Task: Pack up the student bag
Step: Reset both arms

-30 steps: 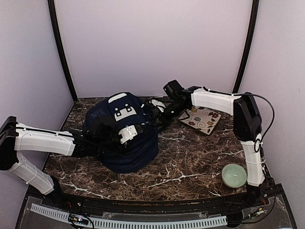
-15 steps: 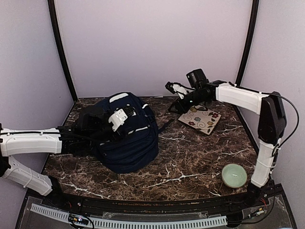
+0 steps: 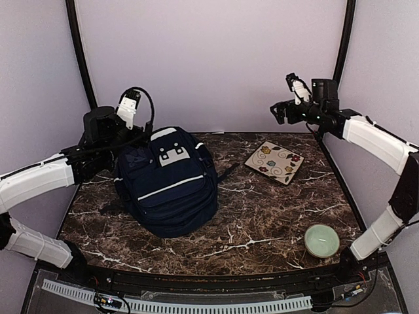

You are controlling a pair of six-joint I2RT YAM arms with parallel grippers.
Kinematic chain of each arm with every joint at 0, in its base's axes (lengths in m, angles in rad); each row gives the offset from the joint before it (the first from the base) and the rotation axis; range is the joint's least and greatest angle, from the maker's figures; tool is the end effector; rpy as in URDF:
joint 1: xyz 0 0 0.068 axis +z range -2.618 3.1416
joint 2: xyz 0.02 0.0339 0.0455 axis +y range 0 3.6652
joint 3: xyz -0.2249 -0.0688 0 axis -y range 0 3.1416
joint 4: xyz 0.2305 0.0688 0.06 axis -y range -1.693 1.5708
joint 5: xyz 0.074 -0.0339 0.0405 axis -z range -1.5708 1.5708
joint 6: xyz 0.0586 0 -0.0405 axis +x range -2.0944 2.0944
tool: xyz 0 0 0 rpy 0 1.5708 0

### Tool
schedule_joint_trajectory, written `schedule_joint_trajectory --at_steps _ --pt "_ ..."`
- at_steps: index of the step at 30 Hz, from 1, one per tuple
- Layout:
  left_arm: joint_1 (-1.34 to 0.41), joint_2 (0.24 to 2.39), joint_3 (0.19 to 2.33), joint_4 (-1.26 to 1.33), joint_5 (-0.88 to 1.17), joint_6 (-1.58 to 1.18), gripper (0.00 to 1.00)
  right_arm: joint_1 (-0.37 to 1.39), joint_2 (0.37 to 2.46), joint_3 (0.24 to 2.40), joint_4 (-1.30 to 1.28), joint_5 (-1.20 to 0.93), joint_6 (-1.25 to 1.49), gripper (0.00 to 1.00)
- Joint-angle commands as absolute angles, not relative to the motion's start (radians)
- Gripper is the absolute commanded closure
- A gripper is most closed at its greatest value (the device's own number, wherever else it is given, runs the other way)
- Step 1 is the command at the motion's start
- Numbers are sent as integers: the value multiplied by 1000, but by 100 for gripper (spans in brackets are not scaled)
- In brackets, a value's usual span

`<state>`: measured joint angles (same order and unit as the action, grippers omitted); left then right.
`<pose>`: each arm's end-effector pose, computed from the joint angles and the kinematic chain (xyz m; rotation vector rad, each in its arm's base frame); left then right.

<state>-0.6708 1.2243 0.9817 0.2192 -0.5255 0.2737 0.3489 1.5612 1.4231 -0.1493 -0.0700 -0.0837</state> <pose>0.2583 -0.1675 0.3250 0.3402 1.5553 0.1093 0.3570 0.1342 0.3285 -0.4477 1.8103 0.2489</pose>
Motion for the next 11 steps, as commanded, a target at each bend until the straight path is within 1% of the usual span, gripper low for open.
schedule_joint_trajectory --at_steps 1,3,5,7,11 --pt "-558 1157 880 268 -577 56 1 323 1467 1290 -47 106 49 0" --pt "-555 1124 806 348 -609 93 1 322 1453 1274 -92 152 71 0" --pt "-554 1099 749 405 -623 129 1 321 1410 1196 -66 139 61 0" --pt "-553 1087 753 379 -613 142 1 319 1378 1133 -22 129 36 0" --pt "-553 1088 770 345 -636 151 1 294 1411 1145 -31 136 28 0"
